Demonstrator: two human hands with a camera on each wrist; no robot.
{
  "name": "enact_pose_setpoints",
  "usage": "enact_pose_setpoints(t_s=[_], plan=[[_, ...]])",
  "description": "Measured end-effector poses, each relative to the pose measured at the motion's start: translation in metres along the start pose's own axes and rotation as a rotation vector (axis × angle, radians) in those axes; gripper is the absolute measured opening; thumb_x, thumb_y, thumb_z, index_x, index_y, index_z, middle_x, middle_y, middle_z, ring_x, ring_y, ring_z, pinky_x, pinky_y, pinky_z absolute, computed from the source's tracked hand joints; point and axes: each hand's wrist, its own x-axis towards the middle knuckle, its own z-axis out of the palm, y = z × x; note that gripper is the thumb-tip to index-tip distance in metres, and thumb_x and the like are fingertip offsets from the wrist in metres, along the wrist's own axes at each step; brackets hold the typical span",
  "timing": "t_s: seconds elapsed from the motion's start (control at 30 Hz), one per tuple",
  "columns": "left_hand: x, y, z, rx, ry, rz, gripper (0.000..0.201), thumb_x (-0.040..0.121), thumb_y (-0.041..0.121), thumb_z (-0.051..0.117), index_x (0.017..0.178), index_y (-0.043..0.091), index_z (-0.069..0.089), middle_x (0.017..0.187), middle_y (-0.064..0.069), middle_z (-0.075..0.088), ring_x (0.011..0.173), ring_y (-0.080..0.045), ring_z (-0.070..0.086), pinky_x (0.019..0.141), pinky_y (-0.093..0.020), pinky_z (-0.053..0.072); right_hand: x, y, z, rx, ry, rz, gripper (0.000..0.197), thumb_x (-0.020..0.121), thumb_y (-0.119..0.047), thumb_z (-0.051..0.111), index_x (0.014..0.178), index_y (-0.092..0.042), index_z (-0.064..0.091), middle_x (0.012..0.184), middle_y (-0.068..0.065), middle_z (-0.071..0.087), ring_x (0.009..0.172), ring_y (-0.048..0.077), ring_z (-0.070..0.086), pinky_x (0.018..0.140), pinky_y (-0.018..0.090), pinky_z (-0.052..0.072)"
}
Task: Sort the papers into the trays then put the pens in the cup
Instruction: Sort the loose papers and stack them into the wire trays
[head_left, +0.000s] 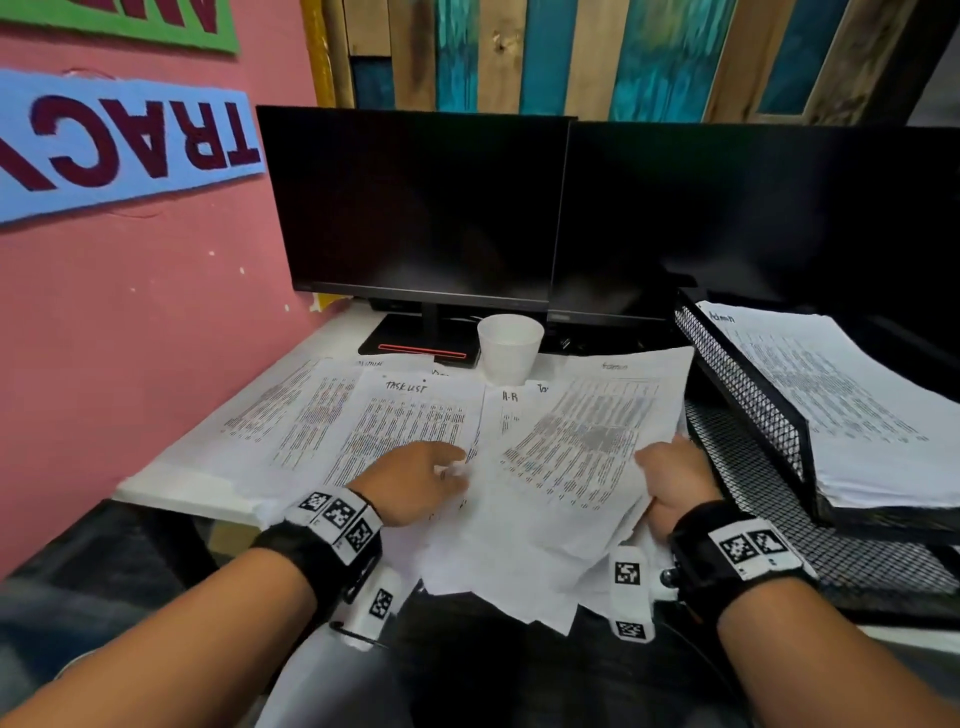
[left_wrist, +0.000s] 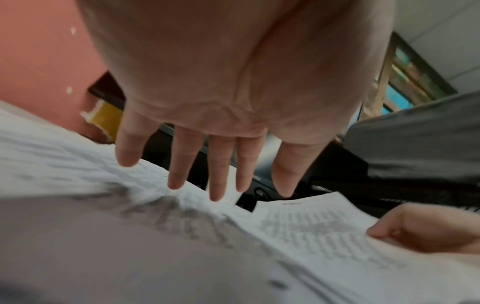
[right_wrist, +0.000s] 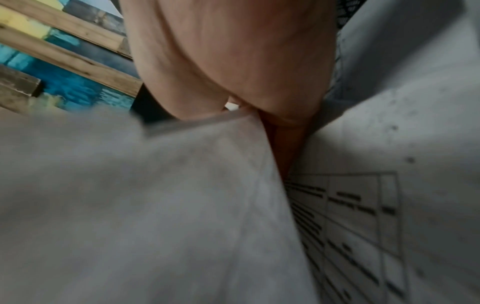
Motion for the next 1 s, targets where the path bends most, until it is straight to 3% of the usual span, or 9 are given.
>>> enact_pose_setpoints(t_s=[0.2, 0.37, 0.47, 0.57, 0.63, 0.67, 0.73, 0.87, 1.0], plan=[[-0.002, -0.028, 0.009, 0.171, -0.031, -0.131, 0.111, 0.066, 0.063, 0.074, 0.161, 0.04, 0.023, 0.165, 0.007, 0.036, 0.146, -0.02, 0.043, 0.119, -0.045, 0.04, -0.014, -0.022, -0.012, 0.038, 0.016, 0.042, 0.033, 0.097, 0.011, 0.038, 0.116, 0.002, 0.063, 0.094, 0.016, 0.068, 0.073, 0.03, 0.064, 0.045, 0.023, 0.052], [0.0, -0.026, 0.012, 0.299, -0.057, -0.16, 0.133, 0.062, 0.07, 0.079, 0.164, 0.037, 0.001, 0.172, 0.005, 0.017, 0.156, -0.022, 0.024, 0.123, -0.056, 0.027, -0.014, -0.022, -0.014, -0.012, -0.003, 0.053, 0.035, 0.098, 0.01, 0.039, 0.12, -0.003, 0.064, 0.088, 0.012, 0.066, 0.072, 0.029, 0.063, 0.057, 0.029, 0.048], [0.003, -0.025, 0.009, 0.208, -0.02, -0.158, 0.124, 0.069, 0.05, 0.082, 0.164, 0.036, 0.004, 0.169, 0.002, 0.028, 0.149, -0.025, 0.039, 0.119, -0.052, 0.038, -0.013, -0.02, -0.014, -0.031, -0.014, 0.057, 0.037, 0.097, 0.01, 0.04, 0.122, -0.003, 0.065, 0.093, 0.016, 0.068, 0.074, 0.031, 0.065, 0.063, 0.032, 0.054], [-0.001, -0.023, 0.007, 0.129, 0.053, -0.147, 0.078, 0.088, 0.022, 0.071, 0.157, 0.026, 0.036, 0.14, -0.005, 0.064, 0.105, -0.018, 0.067, 0.084, -0.028, 0.056, -0.014, -0.02, -0.015, -0.011, -0.023, 0.067, 0.037, 0.096, 0.011, 0.04, 0.122, -0.001, 0.064, 0.101, 0.022, 0.07, 0.078, 0.034, 0.067, 0.07, 0.037, 0.056], [-0.003, -0.021, -0.001, 0.128, 0.148, -0.148, 0.02, 0.097, 0.016, 0.06, 0.113, 0.02, 0.07, 0.093, -0.002, 0.074, 0.072, -0.014, 0.065, 0.056, -0.022, 0.049, -0.015, -0.019, -0.014, -0.011, -0.028, 0.081, 0.033, 0.096, 0.011, 0.041, 0.115, -0.003, 0.065, 0.1, 0.022, 0.071, 0.082, 0.037, 0.07, 0.079, 0.049, 0.06], [-0.005, -0.021, -0.006, 0.128, 0.193, -0.144, 0.018, 0.099, 0.016, 0.056, 0.087, 0.019, 0.068, 0.073, 0.001, 0.066, 0.06, -0.014, 0.059, 0.051, -0.022, 0.043, -0.016, -0.019, -0.014, -0.007, -0.036, 0.083, 0.031, 0.096, 0.01, 0.042, 0.109, -0.005, 0.066, 0.1, 0.023, 0.071, 0.085, 0.04, 0.071, 0.086, 0.056, 0.059], [-0.01, -0.017, -0.016, 0.09, 0.258, -0.137, 0.037, 0.104, 0.02, 0.049, 0.068, 0.019, 0.052, 0.06, 0.002, 0.053, 0.052, -0.016, 0.048, 0.052, -0.025, 0.037, -0.017, -0.017, -0.011, 0.02, -0.059, 0.088, 0.033, 0.096, 0.009, 0.044, 0.104, -0.01, 0.069, 0.104, 0.024, 0.074, 0.093, 0.045, 0.072, 0.094, 0.065, 0.056], [-0.021, 0.011, -0.021, -0.068, 0.324, 0.002, 0.028, 0.108, 0.033, 0.045, 0.087, 0.02, 0.058, 0.078, -0.003, 0.065, 0.077, -0.025, 0.065, 0.076, -0.034, 0.051, -0.022, -0.011, 0.002, 0.082, -0.099, 0.107, 0.033, 0.099, 0.008, 0.043, 0.109, -0.008, 0.069, 0.104, 0.022, 0.075, 0.097, 0.042, 0.072, 0.097, 0.06, 0.055], [-0.017, 0.052, 0.001, -0.07, 0.198, 0.136, 0.025, 0.109, 0.036, 0.044, 0.093, 0.024, 0.058, 0.087, 0.004, 0.057, 0.081, -0.019, 0.054, 0.074, -0.03, 0.043, -0.028, -0.005, 0.014, 0.131, -0.135, 0.123, 0.028, 0.102, -0.001, 0.048, 0.119, -0.007, 0.069, 0.11, 0.023, 0.076, 0.102, 0.043, 0.073, 0.099, 0.062, 0.055]])
